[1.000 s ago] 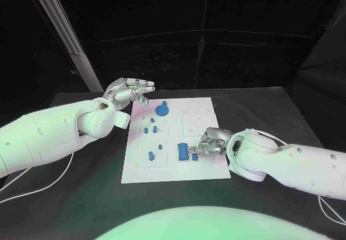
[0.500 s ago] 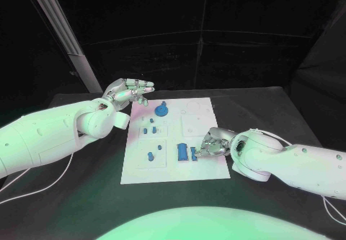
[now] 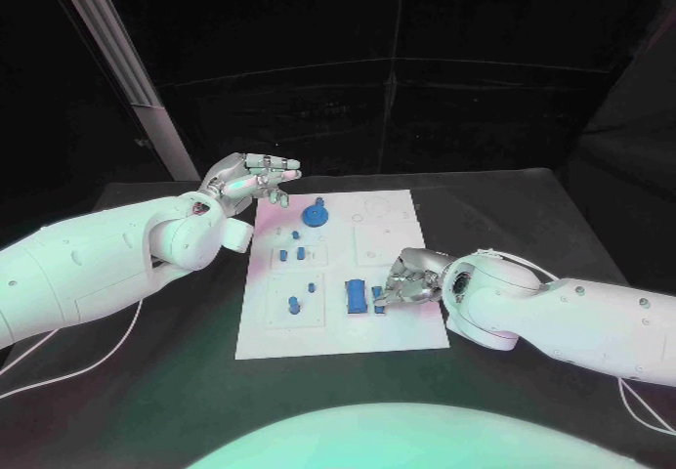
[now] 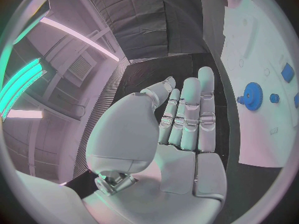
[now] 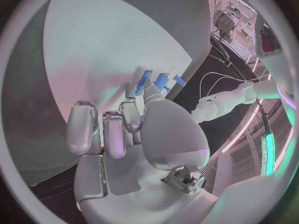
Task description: Assemble the parts on the task board
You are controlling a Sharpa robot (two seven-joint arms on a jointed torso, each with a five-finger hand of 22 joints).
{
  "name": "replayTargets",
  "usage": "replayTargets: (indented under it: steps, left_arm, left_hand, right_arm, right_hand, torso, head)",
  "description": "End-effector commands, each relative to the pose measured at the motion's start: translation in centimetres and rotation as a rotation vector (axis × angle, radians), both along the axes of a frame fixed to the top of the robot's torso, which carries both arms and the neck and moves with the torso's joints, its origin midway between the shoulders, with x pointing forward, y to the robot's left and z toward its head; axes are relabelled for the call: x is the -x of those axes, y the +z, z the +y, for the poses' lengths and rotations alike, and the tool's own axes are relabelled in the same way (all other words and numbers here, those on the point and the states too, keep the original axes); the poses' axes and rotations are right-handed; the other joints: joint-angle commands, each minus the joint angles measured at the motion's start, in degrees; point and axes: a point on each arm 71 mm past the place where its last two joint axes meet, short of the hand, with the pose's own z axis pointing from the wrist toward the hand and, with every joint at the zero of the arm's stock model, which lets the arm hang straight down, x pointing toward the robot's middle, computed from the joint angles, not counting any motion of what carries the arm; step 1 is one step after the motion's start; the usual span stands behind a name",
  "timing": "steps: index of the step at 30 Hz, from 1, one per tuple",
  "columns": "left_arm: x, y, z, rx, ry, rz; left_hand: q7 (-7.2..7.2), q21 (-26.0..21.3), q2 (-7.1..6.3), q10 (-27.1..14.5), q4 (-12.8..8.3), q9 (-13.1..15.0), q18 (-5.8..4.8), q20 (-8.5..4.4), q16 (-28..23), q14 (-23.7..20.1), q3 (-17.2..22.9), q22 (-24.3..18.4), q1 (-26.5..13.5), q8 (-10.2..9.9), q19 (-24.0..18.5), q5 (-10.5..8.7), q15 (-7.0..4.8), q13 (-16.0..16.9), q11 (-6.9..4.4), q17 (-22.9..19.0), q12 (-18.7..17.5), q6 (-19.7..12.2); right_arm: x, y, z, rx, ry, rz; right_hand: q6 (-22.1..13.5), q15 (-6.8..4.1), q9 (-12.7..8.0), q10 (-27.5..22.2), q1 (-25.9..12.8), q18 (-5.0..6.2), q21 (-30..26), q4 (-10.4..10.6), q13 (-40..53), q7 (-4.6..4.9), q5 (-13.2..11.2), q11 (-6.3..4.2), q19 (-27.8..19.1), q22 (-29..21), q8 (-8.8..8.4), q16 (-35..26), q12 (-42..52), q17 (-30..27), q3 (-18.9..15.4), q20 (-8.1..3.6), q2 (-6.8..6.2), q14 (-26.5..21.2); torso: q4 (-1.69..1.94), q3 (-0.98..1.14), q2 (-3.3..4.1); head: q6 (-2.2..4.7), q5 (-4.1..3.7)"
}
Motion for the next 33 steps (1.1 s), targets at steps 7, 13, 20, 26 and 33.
replayTargets:
  steps: [7, 13, 20, 26, 33]
  left_arm:
    - [0.0, 0.1, -0.1, 0.005, -0.014, -0.006]
    - [0.0, 0.1, 0.0, 0.005, -0.013, -0.008]
    - [-0.2, 0.2, 0.2, 0.013, -0.016, -0.02]
    - [-0.5, 0.1, 0.8, 0.026, 0.007, -0.029]
    - [-1.1, -0.5, 1.1, 0.049, 0.017, -0.035]
  left_hand:
    - [0.09, -0.39, 0.12, -0.41, -0.05, -0.06, 0.31, 0.02, -0.19, -0.45, -0.32, -0.07, -0.02, 0.39, -0.08, 0.18, 0.1, -0.06, 0.05, -0.05, 0.36, -0.14]
    - [0.1, -0.49, 0.15, -0.51, -0.02, -0.06, 0.31, 0.05, -0.2, -0.59, -0.37, -0.12, -0.06, 0.43, -0.18, 0.18, 0.13, -0.06, 0.07, -0.14, 0.49, -0.18]
    - [-0.22, -2.47, -0.03, -0.56, 1.11, -0.05, 0.36, 0.31, -2.11, -2.84, -1.99, -1.3, -1.62, 0.81, -1.81, 0.13, 0.26, 0.09, -0.13, -1.57, 1.95, -0.34]
    - [-0.19, -10.49, 0.35, -0.25, 2.06, -0.09, 0.15, 1.4, -14.59, -9.82, -3.67, -6.51, -1.88, 1.29, -8.61, 0.02, 1.27, -0.14, 0.21, -7.77, 3.17, -0.45]
    - [-0.61, -23.09, 0.73, 1.6, 3.42, -0.2, -0.35, 5.33, -34.73, -15.83, -4.63, -16.08, -1.98, 0.44, -18.42, 0.2, 5.17, -0.55, 1.74, -16.19, -0.89, -0.06]
  right_arm:
    - [0.1, 0.4, -0.1, -0.021, 0.02, -0.032]
    - [0.0, 1.0, -0.3, -0.266, 0.03, -0.037]
    - [-1.8, 1.2, -1.7, -0.711, -0.045, 0.05]
    - [-5.3, 1.4, -3.5, -0.947, -0.165, 0.035]
    - [-9.3, 1.8, -5.0, -1.083, -0.25, -0.049]
  right_hand:
    - [-0.25, 0.04, 0.42, -0.2, -1.42, -0.75, -0.22, 0.33, 0.11, -0.07, 1.84, 0.17, -0.17, 0.05, 0.3, -0.23, -0.12, 6.66, -1.43, -0.01, 0.02, 4.23]
    - [-5.45, 1.17, -0.13, -4.8, -4.55, 0.66, -5.13, 3.09, -6.08, 1.65, -2.97, 1.67, -3.65, -7.5, -2.2, -3.76, -7.39, 1.8, -4.26, 0.83, 0.57, 2.95]
    - [-10.54, 4.05, -0.92, -23.84, 3.13, 5.33, -33.33, -0.05, -28.8, 4.73, -1.34, 4.82, -21.09, -39.99, -5.3, -40.9, -35.65, -35.77, -4.0, 3.36, 3.82, -12.63]
    - [-11.58, 8.6, -3.99, -25.88, 7.23, 5.48, -52.57, -3.96, -47.73, 7.41, -2.08, 8.61, -29.0, -52.16, -9.51, -61.98, -52.41, -48.23, -3.75, 8.24, 5.55, -21.97]
    - [-10.42, 11.44, -7.14, -23.48, 5.92, 5.7, -64.85, -8.63, -60.09, 7.51, -3.02, 9.83, -29.17, -60.73, -13.42, -75.65, -59.69, -59.95, -4.38, 11.76, 6.58, -25.81]
  torso:
    - [0.0, -0.01, -0.03]
    - [0.08, -0.12, -0.12]
    - [-0.23, -0.52, -1.03]
    - [-1.02, -1.04, -1.97]
    - [-1.4, -0.76, -3.32]
  head:
    - [0.0, 0.0]
    - [0.68, -0.26]
    - [3.87, -1.71]
    - [6.02, -1.58]
    - [7.33, -1.53]
